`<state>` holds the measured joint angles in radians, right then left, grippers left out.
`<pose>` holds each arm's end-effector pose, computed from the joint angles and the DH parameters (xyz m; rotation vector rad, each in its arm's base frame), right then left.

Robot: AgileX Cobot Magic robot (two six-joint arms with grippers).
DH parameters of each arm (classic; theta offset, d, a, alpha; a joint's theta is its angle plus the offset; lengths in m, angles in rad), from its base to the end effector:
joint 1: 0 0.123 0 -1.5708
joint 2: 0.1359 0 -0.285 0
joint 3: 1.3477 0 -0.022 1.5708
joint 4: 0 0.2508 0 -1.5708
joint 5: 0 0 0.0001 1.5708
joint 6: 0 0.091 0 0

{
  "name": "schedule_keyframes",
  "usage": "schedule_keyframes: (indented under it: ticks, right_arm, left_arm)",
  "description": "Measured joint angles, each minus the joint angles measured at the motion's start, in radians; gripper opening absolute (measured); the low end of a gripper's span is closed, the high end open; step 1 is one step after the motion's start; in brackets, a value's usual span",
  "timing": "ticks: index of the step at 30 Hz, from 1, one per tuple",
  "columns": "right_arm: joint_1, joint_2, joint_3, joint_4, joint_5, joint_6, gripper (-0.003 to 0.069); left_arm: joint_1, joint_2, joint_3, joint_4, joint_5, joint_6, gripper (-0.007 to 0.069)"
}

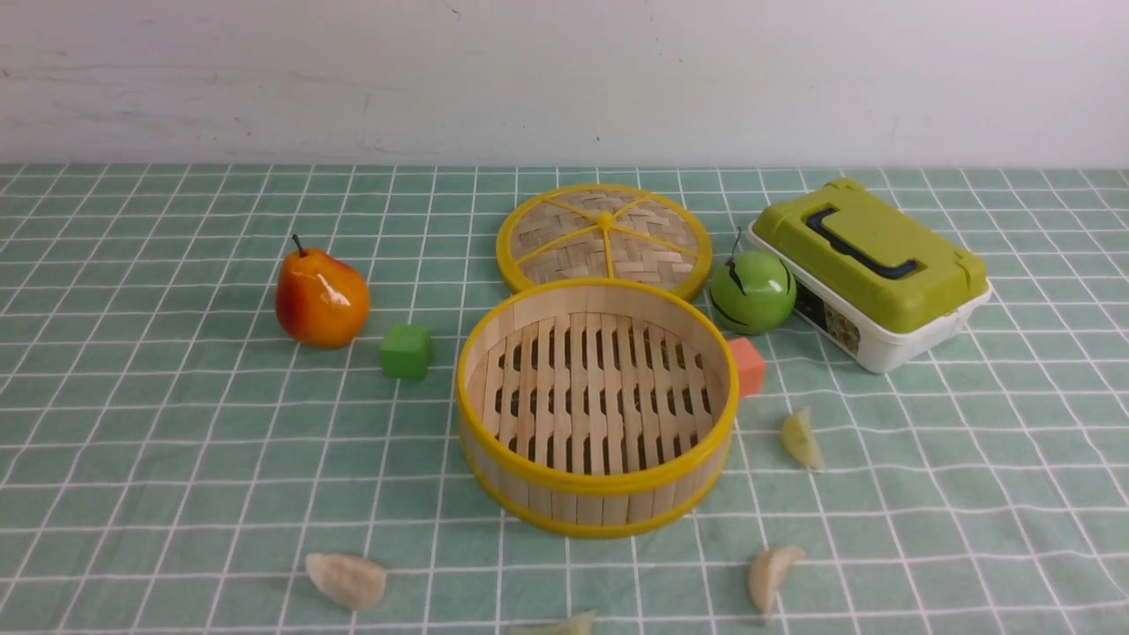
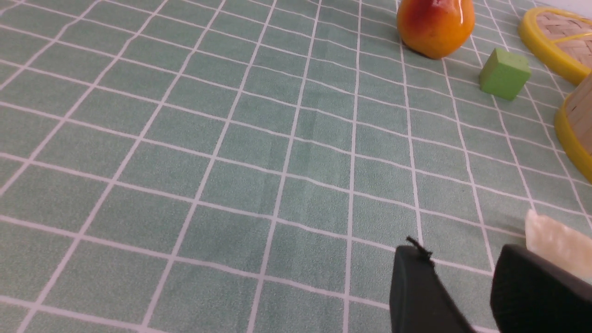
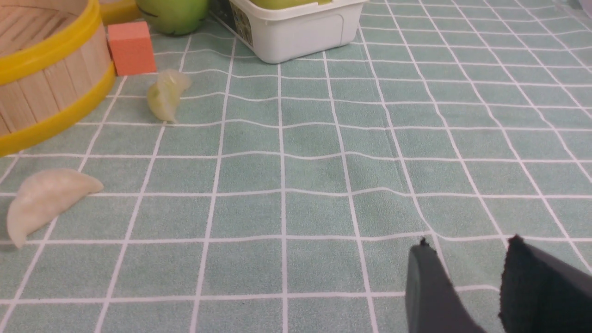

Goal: Put the dumplings into the steamer on the table with the blue tablecloth.
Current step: 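Reach for and grasp a dumpling on the table with the left gripper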

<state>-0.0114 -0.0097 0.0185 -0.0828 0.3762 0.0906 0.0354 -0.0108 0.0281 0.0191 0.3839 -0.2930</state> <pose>0.0525 -0.0034 0.1738 0.0443 1.8668 -0.0269 0.0523 0.0025 0.1698 -0.2969 1.8643 -0.1575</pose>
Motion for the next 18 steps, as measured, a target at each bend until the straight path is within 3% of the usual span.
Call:
schedule_keyframes:
  ticks: [8,10,13,16,18]
  right_arm:
    - [0.000,0.000,0.000,0.033,0.000,0.000,0.0239]
    - [0.000,0.000,0.000,0.083,0.000,0.024,0.0239]
    - [0.000,0.000,0.000,0.317,-0.001,0.167,0.0239]
    - [0.000,0.000,0.006,0.619,0.002,0.340,0.0239]
    - [0.000,0.000,0.009,0.757,0.003,0.420,0.0239]
  left_arm:
    - [0.000,0.000,0.000,-0.042,-0.011,-0.029,0.0237]
    - [0.000,0.000,0.000,-0.196,-0.036,-0.130,0.0237]
    - [0.000,0.000,0.000,-0.489,-0.075,-0.332,0.0237]
    - [0.000,0.000,0.000,-0.694,-0.094,-0.437,0.0237]
    - [0.000,0.000,0.000,-0.776,-0.105,-0.469,0.0237]
